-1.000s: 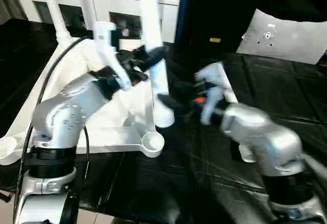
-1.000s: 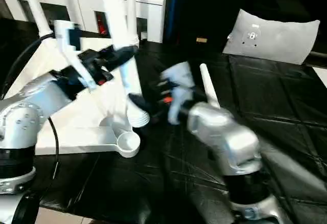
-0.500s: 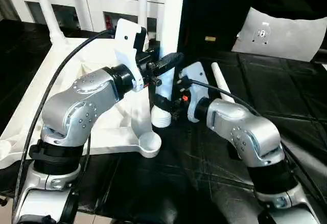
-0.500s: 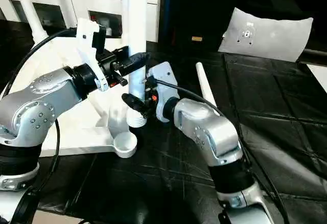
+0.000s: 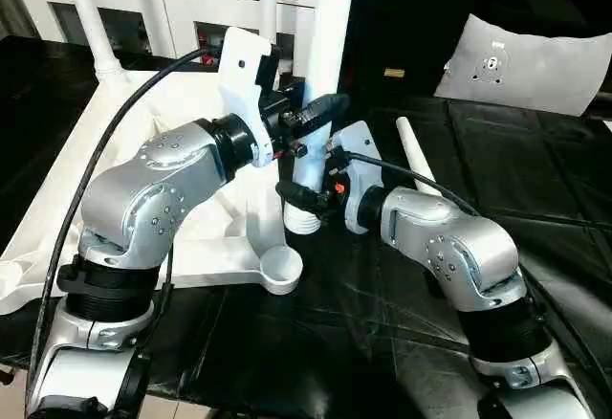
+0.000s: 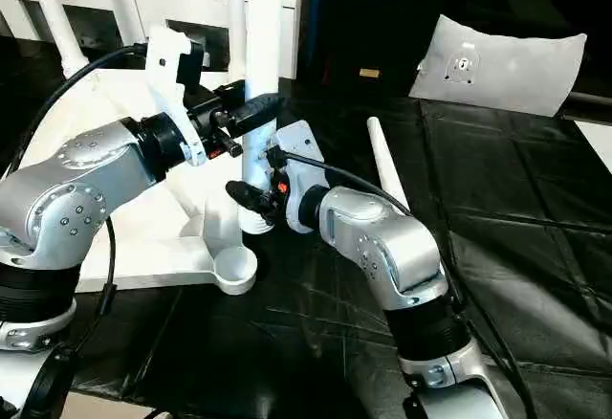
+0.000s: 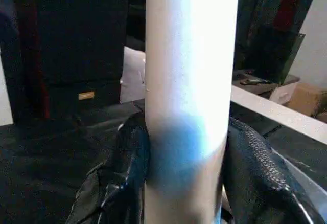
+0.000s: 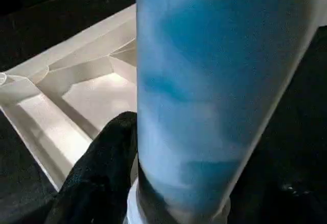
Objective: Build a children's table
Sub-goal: Pick table leg
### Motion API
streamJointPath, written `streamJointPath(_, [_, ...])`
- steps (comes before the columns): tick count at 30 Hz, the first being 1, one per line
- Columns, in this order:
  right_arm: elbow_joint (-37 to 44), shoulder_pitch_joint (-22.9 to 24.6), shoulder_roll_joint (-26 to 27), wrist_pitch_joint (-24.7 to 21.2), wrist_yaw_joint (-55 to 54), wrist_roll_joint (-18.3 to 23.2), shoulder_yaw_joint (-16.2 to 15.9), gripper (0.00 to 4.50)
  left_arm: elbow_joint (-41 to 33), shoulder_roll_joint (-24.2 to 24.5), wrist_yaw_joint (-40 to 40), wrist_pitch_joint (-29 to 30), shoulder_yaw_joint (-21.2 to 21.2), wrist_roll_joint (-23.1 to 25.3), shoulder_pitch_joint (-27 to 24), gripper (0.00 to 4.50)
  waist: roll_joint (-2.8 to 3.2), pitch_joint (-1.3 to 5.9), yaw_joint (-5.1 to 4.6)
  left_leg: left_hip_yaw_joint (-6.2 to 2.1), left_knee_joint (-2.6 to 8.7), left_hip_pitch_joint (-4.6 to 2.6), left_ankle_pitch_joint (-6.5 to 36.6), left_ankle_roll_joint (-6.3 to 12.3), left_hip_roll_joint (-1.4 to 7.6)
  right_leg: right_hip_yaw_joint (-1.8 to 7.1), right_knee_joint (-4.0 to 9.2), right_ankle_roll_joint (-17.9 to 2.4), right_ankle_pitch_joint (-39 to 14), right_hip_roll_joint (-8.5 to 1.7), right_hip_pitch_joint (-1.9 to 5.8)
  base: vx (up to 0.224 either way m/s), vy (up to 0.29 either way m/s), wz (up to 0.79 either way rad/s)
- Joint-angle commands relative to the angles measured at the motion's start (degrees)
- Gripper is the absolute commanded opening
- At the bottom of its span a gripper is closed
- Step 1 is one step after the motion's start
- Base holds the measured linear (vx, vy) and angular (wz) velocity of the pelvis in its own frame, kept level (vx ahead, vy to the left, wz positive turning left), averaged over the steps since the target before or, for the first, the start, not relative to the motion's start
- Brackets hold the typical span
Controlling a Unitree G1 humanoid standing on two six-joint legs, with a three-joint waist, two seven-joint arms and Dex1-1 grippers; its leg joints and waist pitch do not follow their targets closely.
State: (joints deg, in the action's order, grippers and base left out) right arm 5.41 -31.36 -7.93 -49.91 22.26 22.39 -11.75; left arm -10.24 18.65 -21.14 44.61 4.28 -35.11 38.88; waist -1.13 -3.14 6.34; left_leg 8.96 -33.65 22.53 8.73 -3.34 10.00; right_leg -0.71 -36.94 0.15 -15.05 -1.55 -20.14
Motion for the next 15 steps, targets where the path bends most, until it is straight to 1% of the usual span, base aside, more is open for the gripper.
streamJointPath(1, [-0.69, -0.92, -0.17, -0.48, -0.38, -0.06, 0.89, 2.69, -1.47, 0.19, -0.86, 0.49, 0.61, 0.83, 0.58, 1.79, 0.2, 3.71, -0.13, -0.71, 3.67, -1.76, 7.05, -5.87, 2.61, 2.22, 3.87, -5.35, 4.59, -5.24, 1.3, 0.0, 0.0, 0.0])
streamJointPath(2, [-0.68, -0.92, -0.08, -0.51, -0.35, 0.03, 1.03, 2.5, -1.49, 0.22, -1.01, 0.51, 0.7, 1.02, 0.56, 1.79, 0.21, 3.71, -0.13, -0.73, 3.68, -1.76, 7.01, -5.86, 2.62, 2.21, 3.87, -5.35, 4.65, -5.25, 1.29, 0.0, 0.0, 0.0])
streamJointPath(4, [-0.75, -0.92, 0.04, -0.55, -0.12, 0.2, 1.26, 2.5, -1.47, 0.19, -1.2, 0.55, 0.81, 1.27, 0.6, 1.79, 0.18, 3.69, -0.17, -0.7, 3.66, -1.75, 6.96, -5.67, 2.61, 2.22, 3.9, -5.29, 4.53, -5.25, 1.3, 0.0, 0.0, 0.0])
streamJointPath(6, [-0.62, -0.79, 0.13, -0.93, -0.03, 0.33, 1.44, 2.19, -1.48, 0.08, -1.22, 0.6, 0.78, 1.35, 0.63, 1.79, 0.18, 3.69, -0.17, -0.69, 3.65, -1.71, 6.92, -5.65, 2.59, 2.22, 3.92, -5.32, 4.46, -5.28, 1.35, 0.0, 0.0, 0.0])
streamJointPath(7, [-0.56, -0.73, 0.14, -1.01, 0.01, 0.34, 1.41, 2.19, -1.47, 0.09, -1.24, 0.59, 0.78, 1.39, 0.63, 1.79, 0.16, 3.69, -0.17, -0.7, 3.65, -1.71, 6.82, -5.61, 2.59, 2.23, 3.9, -5.3, 4.51, -5.26, 1.34, 0.0, 0.0, 0.0])
streamJointPath(9, [-0.33, -0.5, 0.12, -1.32, 0.21, 0.35, 1.27, 2.01, -1.43, 0.11, -1.27, 0.54, 0.76, 1.51, 0.69, 1.79, 0.16, 3.72, -0.14, -0.68, 3.61, -1.72, 6.69, -5.56, 2.58, 2.21, 3.87, -5.36, 4.81, -5.24, 1.34, 0.0, 0.0, 0.0])
streamJointPath(12, [-0.2, -0.34, 0.04, -1.55, 0.32, 0.35, 1.12, 1.93, -1.37, 0.11, -1.28, 0.49, 0.75, 1.58, 0.74, 1.79, 0.25, 3.72, -0.16, -0.72, 3.63, -1.74, 6.74, -5.62, 2.6, 2.18, 3.86, -5.46, 4.87, -5.25, 1.32, 0.0, 0.0, 0.0])
streamJointPath(15, [0.23, -0.08, -0.55, -2.38, 0.59, -0.19, -0.14, 1.93, -1.04, 0.06, -1.55, 0.2, 0.7, 2.25, 0.8, 1.79, 0.26, 3.73, -0.16, -0.71, 3.62, -1.74, 6.83, -5.66, 2.59, 2.2, 3.89, -5.42, 4.72, -5.22, 1.36, 0.0, 0.0, 0.0])
